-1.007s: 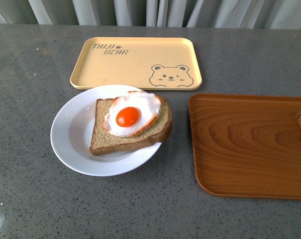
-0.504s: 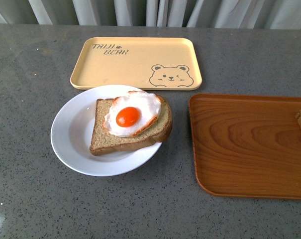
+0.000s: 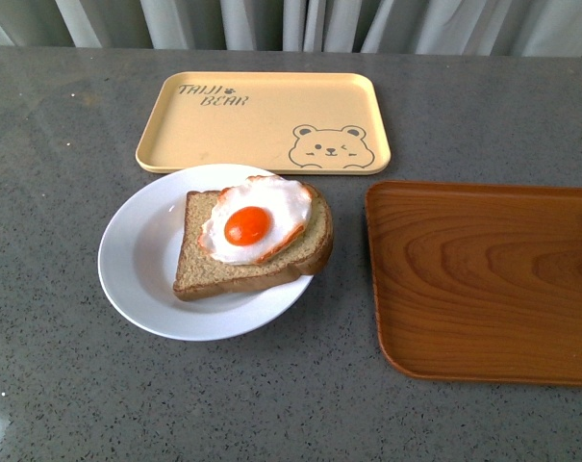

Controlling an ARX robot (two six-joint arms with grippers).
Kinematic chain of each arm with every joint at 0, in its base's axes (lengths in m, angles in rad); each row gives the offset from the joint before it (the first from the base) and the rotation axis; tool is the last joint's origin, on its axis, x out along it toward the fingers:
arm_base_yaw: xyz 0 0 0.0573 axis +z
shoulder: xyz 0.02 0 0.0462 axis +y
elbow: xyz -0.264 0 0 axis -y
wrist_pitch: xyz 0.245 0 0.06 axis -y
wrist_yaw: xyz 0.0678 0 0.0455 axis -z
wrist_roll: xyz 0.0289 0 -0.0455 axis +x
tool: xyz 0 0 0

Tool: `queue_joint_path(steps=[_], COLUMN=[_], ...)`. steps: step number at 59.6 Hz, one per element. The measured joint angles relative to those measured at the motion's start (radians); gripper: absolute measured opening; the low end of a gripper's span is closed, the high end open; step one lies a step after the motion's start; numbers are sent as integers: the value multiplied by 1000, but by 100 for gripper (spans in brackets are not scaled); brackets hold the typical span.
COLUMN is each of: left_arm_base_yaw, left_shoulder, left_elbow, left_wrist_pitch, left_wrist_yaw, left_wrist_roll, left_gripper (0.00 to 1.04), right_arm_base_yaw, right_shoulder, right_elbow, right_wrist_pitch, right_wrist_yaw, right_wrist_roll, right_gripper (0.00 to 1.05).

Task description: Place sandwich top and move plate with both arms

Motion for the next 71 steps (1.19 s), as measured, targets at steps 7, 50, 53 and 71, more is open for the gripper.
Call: queue_joint_path(steps=[7,50,53,71], left_arm_base_yaw=[0,0,0,0], left_shoulder=[0,0,0,0], left_elbow=[0,0,0,0], left_wrist_pitch=[0,0,0,0], left_wrist_yaw=[0,0,0,0], left_wrist_roll=[0,0,0,0], left_gripper=[96,96,96,96], right_arm_base_yaw=[13,1078,1095,1152], right_shoulder=[-143,-247,-228,-123], right_elbow=[-18,-330,-330,-317], right_wrist_pitch=[-21,727,740,826], right_wrist_yaw=[-98,412,430,534], right_wrist_roll=[96,866,874,899], right_gripper=[3,3,3,3])
